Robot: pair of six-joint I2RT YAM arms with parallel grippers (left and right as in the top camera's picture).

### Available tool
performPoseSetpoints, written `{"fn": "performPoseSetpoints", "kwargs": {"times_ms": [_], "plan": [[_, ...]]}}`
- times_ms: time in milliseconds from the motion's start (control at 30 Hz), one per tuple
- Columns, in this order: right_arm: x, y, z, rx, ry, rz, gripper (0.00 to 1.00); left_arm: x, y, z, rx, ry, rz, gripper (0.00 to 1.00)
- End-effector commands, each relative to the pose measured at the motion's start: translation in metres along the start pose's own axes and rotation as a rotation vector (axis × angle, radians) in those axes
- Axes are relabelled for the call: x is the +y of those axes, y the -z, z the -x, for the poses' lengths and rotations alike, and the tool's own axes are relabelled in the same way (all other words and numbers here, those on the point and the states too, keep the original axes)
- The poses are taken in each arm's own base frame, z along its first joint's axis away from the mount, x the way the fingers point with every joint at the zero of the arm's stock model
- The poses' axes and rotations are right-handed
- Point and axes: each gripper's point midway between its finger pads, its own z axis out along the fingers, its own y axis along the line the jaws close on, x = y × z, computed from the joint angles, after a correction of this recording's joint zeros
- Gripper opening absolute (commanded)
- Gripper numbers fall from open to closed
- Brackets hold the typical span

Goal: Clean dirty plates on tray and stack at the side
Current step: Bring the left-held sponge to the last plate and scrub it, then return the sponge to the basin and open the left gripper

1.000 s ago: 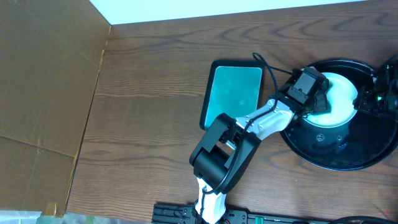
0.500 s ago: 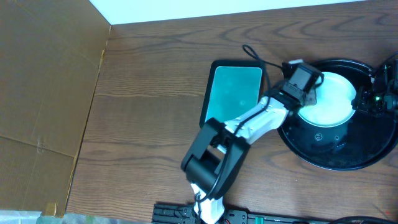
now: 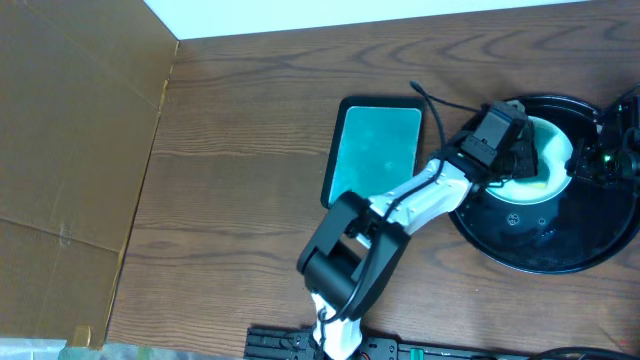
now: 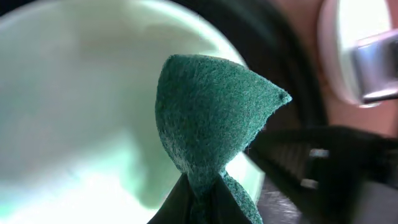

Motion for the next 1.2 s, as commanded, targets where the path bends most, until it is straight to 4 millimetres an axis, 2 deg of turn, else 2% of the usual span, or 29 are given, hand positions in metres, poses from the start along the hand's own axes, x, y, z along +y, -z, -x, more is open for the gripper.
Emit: {"fn": "performPoseSetpoints", "kwargs": {"times_ms": [0, 67, 133, 300, 433, 600, 733, 833, 900, 967, 1167], "plan": [[-0.004, -0.010, -0.013, 0.050, -0.019, -0.010, 0.01, 0.035, -0.016, 0.000, -0.026, 0.008, 0.125, 0.08], [-0.004, -0.010, -0.013, 0.050, -0.019, -0.010, 0.01, 0.057, -0.018, 0.003, -0.066, 0.000, 0.227, 0.07], [-0.004, -0.010, -0.013, 0.050, -0.019, -0.011, 0.01, 0.082, -0.012, 0.011, -0.121, -0.053, 0.365, 0.07], [-0.004, -0.010, -0.012, 0.048, -0.018, -0.011, 0.01, 0.104, 0.006, 0.029, -0.205, -0.102, 0.517, 0.07], [-0.004, -0.010, -0.012, 0.049, -0.018, -0.010, 0.01, 0.094, 0.028, 0.049, -0.265, -0.082, 0.492, 0.07], [-0.004, -0.010, -0.013, 0.051, -0.019, -0.011, 0.01, 0.066, 0.074, 0.078, -0.354, -0.058, 0.415, 0.07], [-0.004, -0.010, -0.012, 0.045, -0.016, -0.011, 0.01, 0.045, 0.105, 0.084, -0.360, -0.048, 0.336, 0.07], [-0.004, -0.010, -0.011, 0.045, -0.016, -0.012, 0.01, 0.044, 0.124, 0.083, -0.340, -0.032, 0.313, 0.07], [-0.004, -0.010, -0.012, 0.046, -0.016, -0.013, 0.01, 0.056, 0.137, 0.082, -0.325, -0.011, 0.345, 0.07], [-0.004, -0.010, -0.012, 0.048, -0.017, -0.013, 0.01, 0.079, 0.148, 0.081, -0.304, 0.025, 0.403, 0.07], [-0.004, -0.010, -0.011, 0.044, -0.016, -0.012, 0.01, 0.181, 0.168, 0.075, -0.214, 0.206, 0.608, 0.07]]}}
